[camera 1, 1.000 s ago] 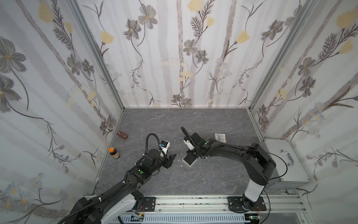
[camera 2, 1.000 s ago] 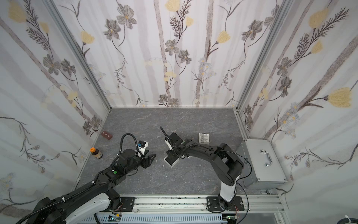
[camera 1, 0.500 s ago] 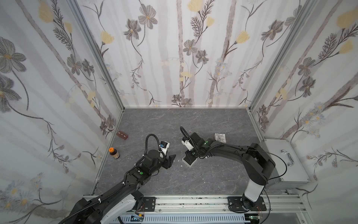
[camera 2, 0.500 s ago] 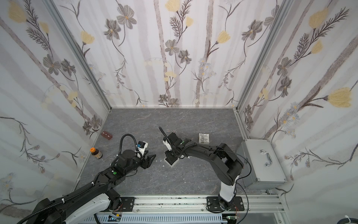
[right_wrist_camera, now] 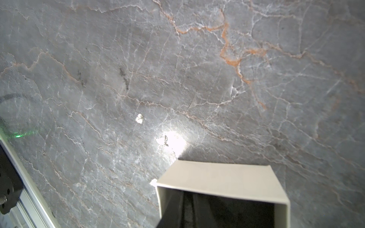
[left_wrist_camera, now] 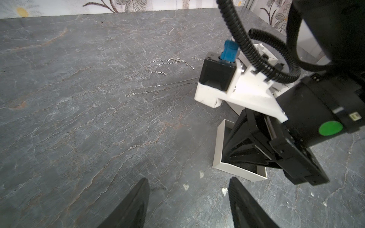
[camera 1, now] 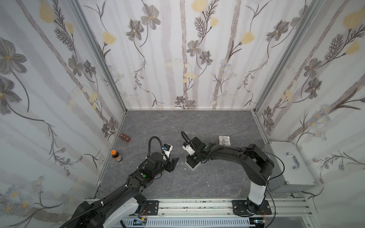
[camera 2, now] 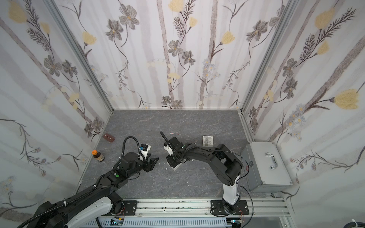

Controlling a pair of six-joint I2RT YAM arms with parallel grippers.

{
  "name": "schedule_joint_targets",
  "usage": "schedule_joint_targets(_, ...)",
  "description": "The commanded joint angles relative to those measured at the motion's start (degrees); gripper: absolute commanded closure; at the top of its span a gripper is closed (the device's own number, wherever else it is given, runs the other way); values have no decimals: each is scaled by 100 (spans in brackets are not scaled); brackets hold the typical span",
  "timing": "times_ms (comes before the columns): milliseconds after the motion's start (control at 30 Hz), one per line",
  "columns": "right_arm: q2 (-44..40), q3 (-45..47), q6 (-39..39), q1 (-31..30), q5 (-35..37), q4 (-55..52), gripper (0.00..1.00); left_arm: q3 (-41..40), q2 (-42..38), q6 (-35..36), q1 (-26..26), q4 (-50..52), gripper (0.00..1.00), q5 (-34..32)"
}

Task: Take the necklace out of the lift-off lid jewelry box
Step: Place the inner lining in the jewelry box.

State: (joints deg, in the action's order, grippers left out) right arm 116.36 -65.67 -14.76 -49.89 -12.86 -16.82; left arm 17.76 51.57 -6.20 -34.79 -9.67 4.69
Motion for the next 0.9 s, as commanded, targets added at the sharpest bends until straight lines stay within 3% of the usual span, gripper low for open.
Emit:
schedule_joint_targets(0,-87,-16,14,-12,258,3,89,68,61,22,10,-79,35,-30)
schedule_joint_targets(133,-476,32,60,20,133,77,86,96,125,29,16,-94,34,-23)
schedule_joint_targets(333,-1136,163,105,263,11,63,58,103,173,38,16,-120,30,-4)
schedule_joint_targets(467,-1397,362,-41,498,797,-141,37,105,195,81,16,-129,26,73)
schedule_joint_targets(600,-1381,520,-177,899,1933,-377,25,135,270,103,9,-157,25,162)
schedule_joint_targets(700,-1267,545,-344,1051,2287,-524,20,155,316,136,9,-173,25,216)
schedule_joint_targets(867,-1100,573,-515,1125,2107,-445,16,199,389,210,14,-180,25,263)
